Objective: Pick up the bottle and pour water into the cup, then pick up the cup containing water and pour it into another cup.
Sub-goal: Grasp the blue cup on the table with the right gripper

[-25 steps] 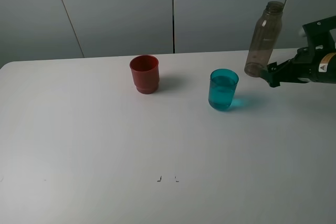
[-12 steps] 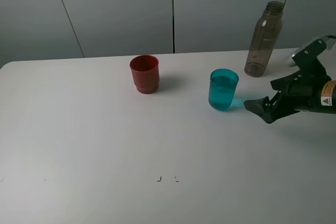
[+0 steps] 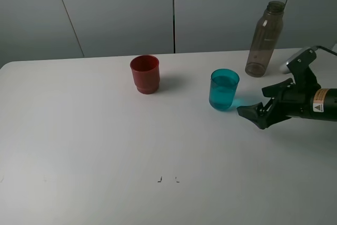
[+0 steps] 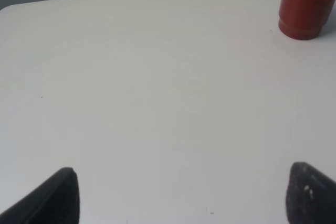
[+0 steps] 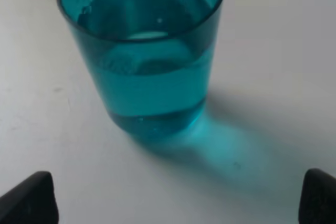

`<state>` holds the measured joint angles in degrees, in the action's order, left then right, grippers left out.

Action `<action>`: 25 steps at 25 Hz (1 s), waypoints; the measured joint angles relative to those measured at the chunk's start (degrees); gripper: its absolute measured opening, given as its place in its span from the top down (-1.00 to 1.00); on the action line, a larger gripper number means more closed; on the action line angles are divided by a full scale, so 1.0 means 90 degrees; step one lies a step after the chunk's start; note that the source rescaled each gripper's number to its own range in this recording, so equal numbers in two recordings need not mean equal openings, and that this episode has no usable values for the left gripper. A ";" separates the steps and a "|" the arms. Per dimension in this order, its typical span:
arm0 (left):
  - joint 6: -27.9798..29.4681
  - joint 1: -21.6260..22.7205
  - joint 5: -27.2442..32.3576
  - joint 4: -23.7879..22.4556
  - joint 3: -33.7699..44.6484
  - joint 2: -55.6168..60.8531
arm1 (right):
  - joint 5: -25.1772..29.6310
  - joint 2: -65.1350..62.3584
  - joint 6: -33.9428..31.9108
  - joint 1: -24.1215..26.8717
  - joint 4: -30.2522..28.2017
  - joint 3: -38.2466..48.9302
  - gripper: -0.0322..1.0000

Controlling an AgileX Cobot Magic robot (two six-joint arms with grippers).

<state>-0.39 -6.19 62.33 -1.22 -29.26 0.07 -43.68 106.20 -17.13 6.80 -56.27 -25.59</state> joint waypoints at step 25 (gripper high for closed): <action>0.0000 0.0000 0.0000 0.0000 0.0000 0.0000 | -0.0797 0.1404 0.0448 -0.0768 0.0562 -0.1075 -1.00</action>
<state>-0.39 -6.19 62.33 -1.22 -29.26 0.07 -50.85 118.84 -13.10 -0.11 -51.21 -35.27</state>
